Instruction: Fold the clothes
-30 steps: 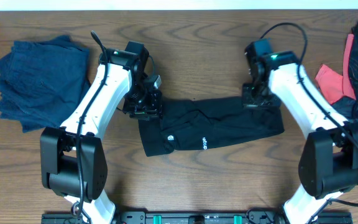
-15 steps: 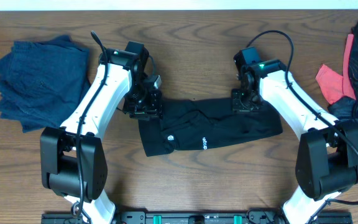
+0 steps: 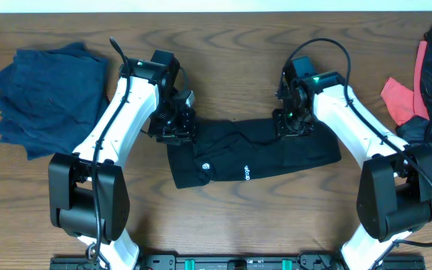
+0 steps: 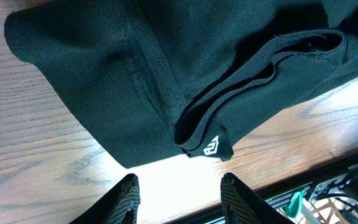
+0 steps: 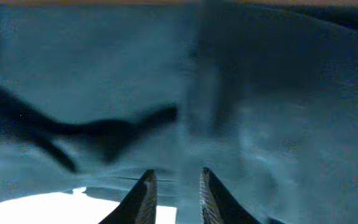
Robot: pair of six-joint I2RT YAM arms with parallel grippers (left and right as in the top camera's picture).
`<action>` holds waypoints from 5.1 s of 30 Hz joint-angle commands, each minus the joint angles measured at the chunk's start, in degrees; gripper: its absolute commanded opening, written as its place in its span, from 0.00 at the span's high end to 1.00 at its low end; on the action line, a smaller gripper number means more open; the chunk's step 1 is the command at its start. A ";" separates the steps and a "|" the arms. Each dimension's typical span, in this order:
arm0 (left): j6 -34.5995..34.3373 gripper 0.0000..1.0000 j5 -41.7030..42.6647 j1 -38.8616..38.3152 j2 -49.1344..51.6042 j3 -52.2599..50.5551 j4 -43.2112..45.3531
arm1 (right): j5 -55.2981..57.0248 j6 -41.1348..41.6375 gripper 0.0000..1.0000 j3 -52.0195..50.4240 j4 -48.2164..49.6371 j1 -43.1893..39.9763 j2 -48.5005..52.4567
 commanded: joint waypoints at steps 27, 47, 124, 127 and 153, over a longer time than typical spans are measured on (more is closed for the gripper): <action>-1.05 0.16 7.32 -0.81 -0.66 -24.09 27.54 | 9.66 6.45 0.65 0.00 -3.65 -10.47 -10.21; -2.69 0.94 1.79 2.05 -1.25 -22.12 25.07 | 10.19 6.21 0.66 0.00 -4.83 -10.58 -10.21; -10.58 0.34 -24.90 -6.08 -17.44 2.14 14.03 | -7.50 -4.37 0.51 0.00 2.54 -7.39 -10.21; -11.52 0.34 -19.06 -0.76 -16.94 1.81 14.05 | -8.85 -4.35 0.51 0.00 7.72 -3.39 -10.08; 8.79 0.33 9.18 -0.42 6.97 0.66 20.72 | 9.03 6.29 0.66 0.00 5.81 0.04 2.67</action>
